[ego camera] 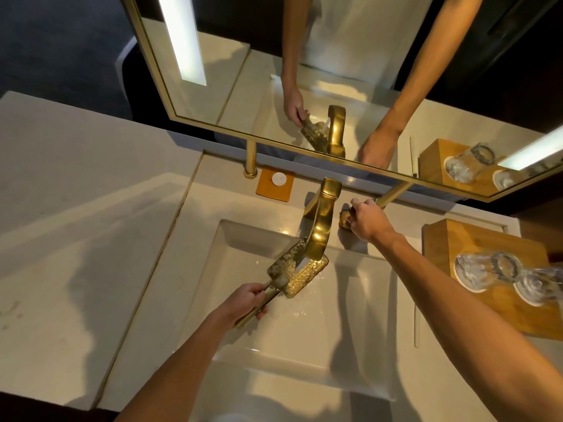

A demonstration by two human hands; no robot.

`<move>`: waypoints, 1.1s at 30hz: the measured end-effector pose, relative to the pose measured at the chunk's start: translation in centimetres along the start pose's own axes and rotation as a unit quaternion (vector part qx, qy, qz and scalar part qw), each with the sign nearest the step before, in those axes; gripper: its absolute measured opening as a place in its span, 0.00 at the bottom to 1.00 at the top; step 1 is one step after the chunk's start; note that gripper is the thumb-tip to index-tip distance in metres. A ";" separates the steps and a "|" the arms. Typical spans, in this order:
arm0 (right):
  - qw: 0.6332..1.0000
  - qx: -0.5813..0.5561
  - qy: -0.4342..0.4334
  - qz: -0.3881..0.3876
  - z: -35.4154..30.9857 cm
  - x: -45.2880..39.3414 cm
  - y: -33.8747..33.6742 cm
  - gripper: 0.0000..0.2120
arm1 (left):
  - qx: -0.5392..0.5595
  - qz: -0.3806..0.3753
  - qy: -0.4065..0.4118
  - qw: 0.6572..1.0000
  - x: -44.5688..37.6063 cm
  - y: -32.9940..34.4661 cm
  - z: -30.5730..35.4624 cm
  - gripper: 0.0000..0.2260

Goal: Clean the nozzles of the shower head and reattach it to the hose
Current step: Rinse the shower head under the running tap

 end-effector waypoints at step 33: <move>1.000 -0.001 0.006 -0.001 -0.4 0.2 -0.2 0.17 | -0.366 0.065 -0.087 0.924 -1.2 -2.9 0.5 0.12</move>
Point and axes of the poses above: each hand's wrist, its own x-axis away from the middle knuckle, its own y-axis out of the palm, z = x × y, the point moved 5 cm from there along -x, towards the middle knuckle, and after that the axes turned 3 degrees about -y, right-handed, at the moved point
